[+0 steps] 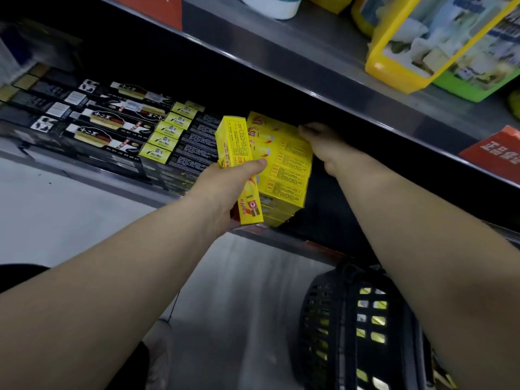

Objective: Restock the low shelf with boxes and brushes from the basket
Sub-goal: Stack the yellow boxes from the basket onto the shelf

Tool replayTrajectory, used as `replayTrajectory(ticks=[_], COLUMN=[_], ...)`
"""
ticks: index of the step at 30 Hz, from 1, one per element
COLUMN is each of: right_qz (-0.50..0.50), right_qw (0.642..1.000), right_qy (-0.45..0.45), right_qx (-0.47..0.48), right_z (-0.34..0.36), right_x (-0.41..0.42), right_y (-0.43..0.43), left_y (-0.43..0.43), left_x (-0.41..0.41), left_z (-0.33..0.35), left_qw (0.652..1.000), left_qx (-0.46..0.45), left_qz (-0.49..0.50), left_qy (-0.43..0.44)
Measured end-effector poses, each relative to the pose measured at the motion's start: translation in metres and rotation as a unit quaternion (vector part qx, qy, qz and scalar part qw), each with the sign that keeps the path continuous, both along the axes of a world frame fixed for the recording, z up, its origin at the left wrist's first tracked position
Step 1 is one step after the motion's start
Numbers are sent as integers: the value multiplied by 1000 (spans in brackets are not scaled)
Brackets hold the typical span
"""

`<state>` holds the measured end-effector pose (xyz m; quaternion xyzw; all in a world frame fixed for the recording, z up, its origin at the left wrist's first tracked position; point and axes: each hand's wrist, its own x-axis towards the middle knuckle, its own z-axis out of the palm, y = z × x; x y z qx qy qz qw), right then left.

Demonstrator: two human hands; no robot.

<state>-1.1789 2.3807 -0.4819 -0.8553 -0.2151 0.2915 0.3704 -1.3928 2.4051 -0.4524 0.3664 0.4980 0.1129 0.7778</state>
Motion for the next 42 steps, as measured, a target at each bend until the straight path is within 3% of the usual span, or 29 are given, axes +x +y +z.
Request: replayTrajectory(ticks=[10, 13, 17, 20, 24, 26, 27, 29, 31, 32, 37, 42], right_qz=[118, 265, 431, 439, 315, 243, 232, 242, 232, 211, 197, 231], right_qw=[976, 941, 865, 845, 896, 901, 891, 866, 868, 879, 925, 941], right_qy=[-140, -192, -256, -305, -296, -323, -346, -383, -376, -362, -290, -192], right_qx=[-118, -84, -9, -24, -102, -156, -181, -210, -226, -226, -147, -158], right_z=[19, 51, 76, 82, 75, 69, 65, 58, 48, 42, 19, 2], right_x=[-6, -40, -75, -70, -53, -41, -35, -24, -13, -8, 6, 10], right_y=[-2, -14, -36, -49, -58, -55, -51, -41, -26, -17, 14, 22], left_y=[2, 5, 5, 9, 18, 18, 16, 8, 4, 3, 5, 4], left_x=[1, 2, 1, -2, -3, -3, -3, -3, -3, -3, -4, -2], left_z=[1, 1, 8, 19, 23, 20, 18, 11, 5, 4, 3, 1], left_qw=[998, 989, 974, 972, 967, 956, 940, 870, 796, 775, 729, 698], left_qx=[65, 130, 183, 202, 255, 291, 328, 423, 496, 511, 518, 521], left_qz=[8, -33, -122, -122, 3, -16, -72, -227, -319, -343, -414, -452], left_qy=[22, 62, 52, 28, 15, 36, 57, 110, 139, 142, 172, 193])
